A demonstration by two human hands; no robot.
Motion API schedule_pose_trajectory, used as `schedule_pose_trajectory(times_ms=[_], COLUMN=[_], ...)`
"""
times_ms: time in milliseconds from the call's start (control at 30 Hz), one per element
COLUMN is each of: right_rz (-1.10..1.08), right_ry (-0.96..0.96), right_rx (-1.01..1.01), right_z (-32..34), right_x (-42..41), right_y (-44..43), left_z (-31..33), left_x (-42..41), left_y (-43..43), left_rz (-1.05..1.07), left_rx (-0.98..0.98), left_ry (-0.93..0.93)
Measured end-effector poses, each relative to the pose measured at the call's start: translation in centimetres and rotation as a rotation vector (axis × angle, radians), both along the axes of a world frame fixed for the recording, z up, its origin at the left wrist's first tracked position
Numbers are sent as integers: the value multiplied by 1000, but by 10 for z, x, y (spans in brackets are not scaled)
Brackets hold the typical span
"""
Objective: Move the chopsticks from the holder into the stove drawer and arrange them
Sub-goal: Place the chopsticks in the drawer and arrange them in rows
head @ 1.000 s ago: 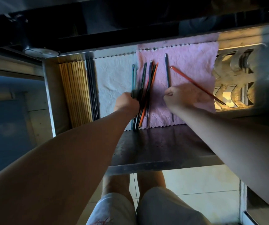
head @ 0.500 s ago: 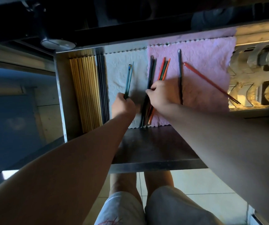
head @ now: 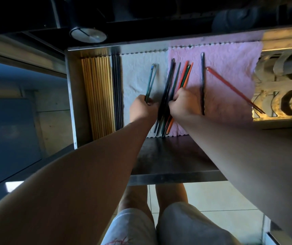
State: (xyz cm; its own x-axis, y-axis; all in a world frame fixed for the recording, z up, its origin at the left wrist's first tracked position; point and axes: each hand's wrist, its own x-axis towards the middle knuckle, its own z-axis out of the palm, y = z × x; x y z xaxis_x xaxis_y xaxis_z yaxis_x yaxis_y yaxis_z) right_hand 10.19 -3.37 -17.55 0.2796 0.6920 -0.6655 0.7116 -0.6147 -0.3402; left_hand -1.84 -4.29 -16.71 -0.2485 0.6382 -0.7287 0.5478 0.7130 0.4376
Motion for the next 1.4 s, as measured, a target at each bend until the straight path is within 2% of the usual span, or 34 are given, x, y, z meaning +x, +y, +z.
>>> schedule_pose_trajectory(times_ms=[133, 367, 600, 867, 1133, 1400], right_rz=[-18, -39, -25, 18, -124, -254], right_ry=[90, 127, -38, -165, -96, 106], right_rx=[54, 56, 61, -84, -108, 35], right_z=[3, 3, -1, 0, 7, 22], right_x=[9, 5, -18, -33, -35, -13], right_y=[-8, -6, 2, 13, 21, 18], left_z=[-6, -7, 5, 13, 18, 20], left_x=[14, 9, -16, -30, -24, -9], left_y=[6, 6, 1, -1, 0, 3], left_rz=[-89, -39, -41, 1, 63, 43], left_rx=[-61, -113, -61, -12, 23, 160], left_ry=[24, -19, 54, -45, -47, -44])
